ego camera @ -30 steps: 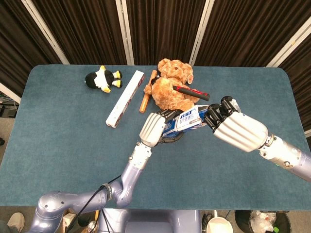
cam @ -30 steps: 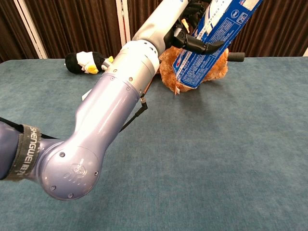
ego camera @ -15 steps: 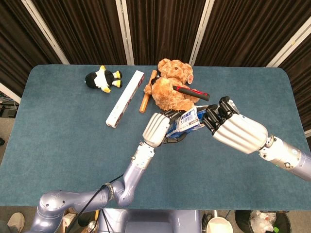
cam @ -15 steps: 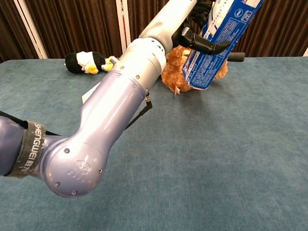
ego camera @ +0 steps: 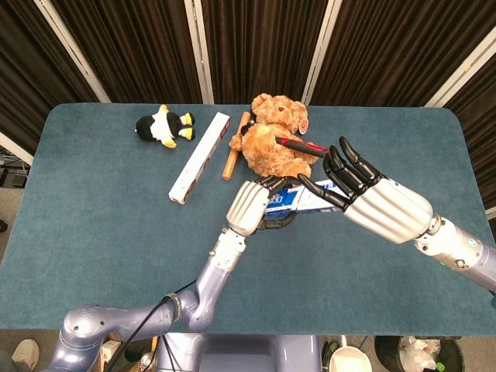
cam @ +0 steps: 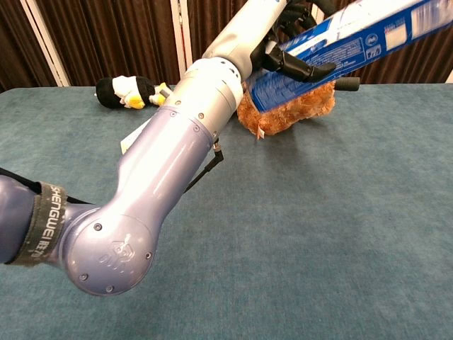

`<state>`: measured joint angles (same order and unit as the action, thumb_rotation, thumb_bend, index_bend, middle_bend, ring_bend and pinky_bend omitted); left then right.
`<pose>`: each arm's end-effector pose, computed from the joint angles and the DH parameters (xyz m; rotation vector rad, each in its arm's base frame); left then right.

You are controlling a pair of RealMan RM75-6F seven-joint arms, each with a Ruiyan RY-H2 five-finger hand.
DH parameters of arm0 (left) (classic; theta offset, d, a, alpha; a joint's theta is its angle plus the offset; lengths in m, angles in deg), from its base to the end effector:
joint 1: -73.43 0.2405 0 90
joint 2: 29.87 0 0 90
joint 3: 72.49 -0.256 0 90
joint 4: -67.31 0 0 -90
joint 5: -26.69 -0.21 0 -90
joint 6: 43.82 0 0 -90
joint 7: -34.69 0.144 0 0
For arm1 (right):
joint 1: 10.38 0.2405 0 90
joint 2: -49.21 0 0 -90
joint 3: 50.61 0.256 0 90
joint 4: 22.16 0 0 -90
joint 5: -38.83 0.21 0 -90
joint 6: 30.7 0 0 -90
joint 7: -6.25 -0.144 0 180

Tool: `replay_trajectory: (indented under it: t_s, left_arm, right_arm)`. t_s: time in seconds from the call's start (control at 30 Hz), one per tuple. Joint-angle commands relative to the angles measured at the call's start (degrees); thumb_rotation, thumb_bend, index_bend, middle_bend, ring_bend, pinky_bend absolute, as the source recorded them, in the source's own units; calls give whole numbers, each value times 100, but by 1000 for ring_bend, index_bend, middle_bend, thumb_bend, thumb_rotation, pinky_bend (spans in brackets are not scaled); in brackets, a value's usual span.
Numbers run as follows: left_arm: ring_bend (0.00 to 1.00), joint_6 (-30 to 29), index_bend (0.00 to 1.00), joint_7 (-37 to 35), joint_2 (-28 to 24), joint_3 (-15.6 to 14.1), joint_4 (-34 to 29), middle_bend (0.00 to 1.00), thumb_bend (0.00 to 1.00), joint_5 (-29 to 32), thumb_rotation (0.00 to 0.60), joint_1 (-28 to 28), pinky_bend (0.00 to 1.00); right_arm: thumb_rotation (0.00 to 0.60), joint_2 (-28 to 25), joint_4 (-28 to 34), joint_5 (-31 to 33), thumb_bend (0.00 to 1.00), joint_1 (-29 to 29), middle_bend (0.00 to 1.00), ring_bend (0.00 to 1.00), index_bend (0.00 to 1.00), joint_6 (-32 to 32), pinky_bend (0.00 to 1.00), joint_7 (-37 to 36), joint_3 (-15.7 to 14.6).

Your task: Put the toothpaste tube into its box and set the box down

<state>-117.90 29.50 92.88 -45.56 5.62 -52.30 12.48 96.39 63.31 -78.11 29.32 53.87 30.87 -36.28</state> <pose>0.0579 0.3385 -0.0781 -1.5306 -1.0542 -1.9233 -0.1018 -0.3188 0.2436 1.7581 0.7649 0.9671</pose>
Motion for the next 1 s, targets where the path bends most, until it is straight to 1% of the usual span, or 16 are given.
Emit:
replay_trajectory:
  t_s: [0.03,0.4,0.63,0.83,1.0]
  left_arm:
    - [409,-8,302,-12,-9,12,5,448,367,3,600,-2,499]
    - [409,-180,303,-193,-81,-77,-13,448,373,-90,600,112,498]
    - [409,-418,302,-432,-302,-386,-161,447,373,-277,600,442,499]
    - [409,-735,301,-699,-722,-718,-482,447,373,-458,600,932,499]
    - [409,-989,299,-924,-1186,-970,-715,445,374,-624,600,1344,499]
  right_arm:
    - [600,14,-33,-25,392,-13,291,200,0,62,137,18,12]
    - [600,36,-26,171,392,-130,291,201,0,49,137,120,16]
    - [600,86,-99,500,392,-277,291,201,0,31,137,140,30]
    - [600,231,-32,1171,392,-547,291,201,0,18,137,79,65]
    - [600,542,4,1716,393,-843,291,201,0,288,137,-53,117]
